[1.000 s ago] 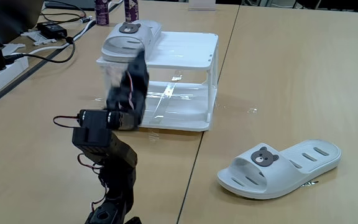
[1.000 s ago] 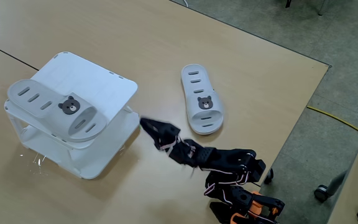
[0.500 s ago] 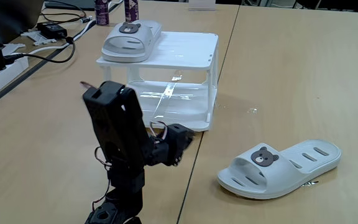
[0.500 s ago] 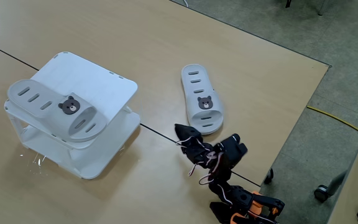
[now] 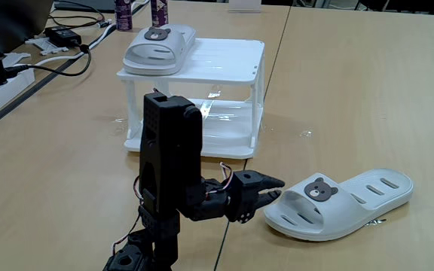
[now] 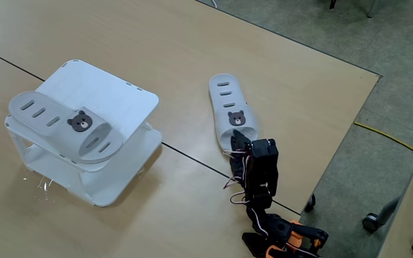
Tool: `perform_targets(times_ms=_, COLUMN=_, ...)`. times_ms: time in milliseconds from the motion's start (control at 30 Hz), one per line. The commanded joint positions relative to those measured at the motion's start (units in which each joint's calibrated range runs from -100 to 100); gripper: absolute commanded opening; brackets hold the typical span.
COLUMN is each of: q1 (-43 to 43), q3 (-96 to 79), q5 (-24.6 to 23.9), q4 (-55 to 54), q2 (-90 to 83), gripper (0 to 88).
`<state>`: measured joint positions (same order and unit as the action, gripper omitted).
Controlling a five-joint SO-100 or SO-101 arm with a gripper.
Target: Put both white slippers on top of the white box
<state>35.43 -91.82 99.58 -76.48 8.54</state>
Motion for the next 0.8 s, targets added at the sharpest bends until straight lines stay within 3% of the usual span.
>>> perform_targets(times_ms=0, q1=0.9, q3=7.7, q5=0.4, q4=-1.3, q2=3.2, gripper=14.2)
perform_targets(times_ms=567, q1=4.1, q3=45.8, q5=0.4, q4=-0.5, q2=27.3, gripper=14.5)
perform_targets(times_ms=700, q1=4.2, q3=47.4, q5=0.4, q4=-0.5, q2=28.5, gripper=13.7)
perform_targets(times_ms=767, q1=3.8, q3=47.4, q5=0.4, q4=-0.5, q2=28.5, gripper=6.1)
